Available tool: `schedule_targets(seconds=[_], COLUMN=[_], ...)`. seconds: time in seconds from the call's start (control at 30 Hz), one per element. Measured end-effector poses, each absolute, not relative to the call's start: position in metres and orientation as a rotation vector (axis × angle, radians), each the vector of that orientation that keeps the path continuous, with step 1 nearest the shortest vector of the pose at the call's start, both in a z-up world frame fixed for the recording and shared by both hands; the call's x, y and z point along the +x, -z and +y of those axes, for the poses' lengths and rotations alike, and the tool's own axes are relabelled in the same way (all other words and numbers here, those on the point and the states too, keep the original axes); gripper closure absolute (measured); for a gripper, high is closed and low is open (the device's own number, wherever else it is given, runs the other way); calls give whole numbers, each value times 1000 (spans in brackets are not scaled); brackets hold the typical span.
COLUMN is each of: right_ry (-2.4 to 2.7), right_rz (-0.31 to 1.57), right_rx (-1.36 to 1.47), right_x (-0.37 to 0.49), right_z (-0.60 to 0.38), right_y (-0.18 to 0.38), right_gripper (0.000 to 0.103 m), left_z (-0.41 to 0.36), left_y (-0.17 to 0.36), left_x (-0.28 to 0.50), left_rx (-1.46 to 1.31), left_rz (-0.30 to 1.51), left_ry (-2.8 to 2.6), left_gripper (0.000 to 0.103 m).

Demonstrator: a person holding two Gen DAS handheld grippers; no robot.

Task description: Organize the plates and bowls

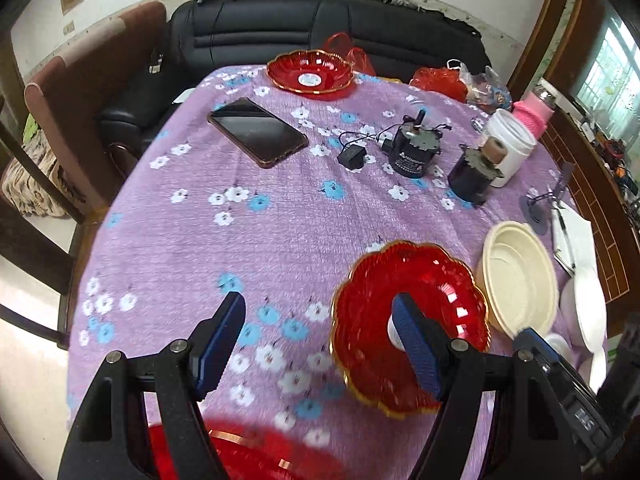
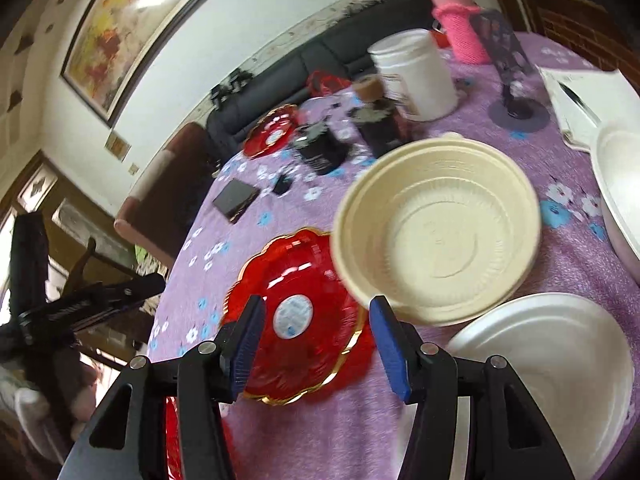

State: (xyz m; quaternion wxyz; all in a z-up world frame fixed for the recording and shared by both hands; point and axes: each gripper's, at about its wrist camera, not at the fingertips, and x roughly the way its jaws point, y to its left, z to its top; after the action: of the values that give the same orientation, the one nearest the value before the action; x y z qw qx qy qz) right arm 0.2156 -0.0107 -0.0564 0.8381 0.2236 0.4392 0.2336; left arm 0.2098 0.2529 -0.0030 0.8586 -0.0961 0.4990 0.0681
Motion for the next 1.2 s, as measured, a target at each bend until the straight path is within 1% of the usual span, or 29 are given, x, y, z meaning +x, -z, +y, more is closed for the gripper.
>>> schedule_targets(seconds=[0.2, 0.33, 0.43, 0.6, 0.8, 0.97, 1.0, 1.03, 1.1, 1.13, 1.17, 1.2], right_ry=[-557, -612, -551, -504, -496, -539, -547, -554, -563, -563, -562, -554], right_rz=[956, 1011, 1038, 1026, 965, 911, 919, 942, 962, 962, 959, 962], right_rx=[454, 485, 431, 338, 344, 261, 245, 240, 245, 242, 237, 230], right_x=[213, 207, 198, 193, 201, 197, 197, 198, 198, 198, 198, 198], right_z=[0, 10, 22, 38, 37, 50, 54, 57, 59, 59, 59, 60], right_y=[59, 62, 63, 70, 74, 70, 72, 75, 79, 79, 79, 80], right_gripper=[44, 44, 44, 44, 43, 43, 41, 41, 41, 41, 41, 41], left_z=[254, 264, 272, 271, 259, 247, 244, 240, 230, 226, 223, 222], left_y=[35, 50, 60, 70, 85, 92, 92, 93, 91, 91, 90, 90], left_x=[235, 244, 253, 262, 271, 274, 274, 275, 274, 273, 272, 271], left_rx=[-218, -277, -332, -367, -371, -319, -289, -259, -176, -140, -135, -129], left_rz=[1112, 1136, 1145, 1161, 1202, 1248, 1257, 1271, 1293, 1305, 1317, 1330], left_ry=[-161, -176, -174, -148, -102, -53, -42, -27, -4, 5, 25, 34], left_gripper=[28, 28, 28, 28, 28, 28, 28, 31, 54, 70, 73, 73])
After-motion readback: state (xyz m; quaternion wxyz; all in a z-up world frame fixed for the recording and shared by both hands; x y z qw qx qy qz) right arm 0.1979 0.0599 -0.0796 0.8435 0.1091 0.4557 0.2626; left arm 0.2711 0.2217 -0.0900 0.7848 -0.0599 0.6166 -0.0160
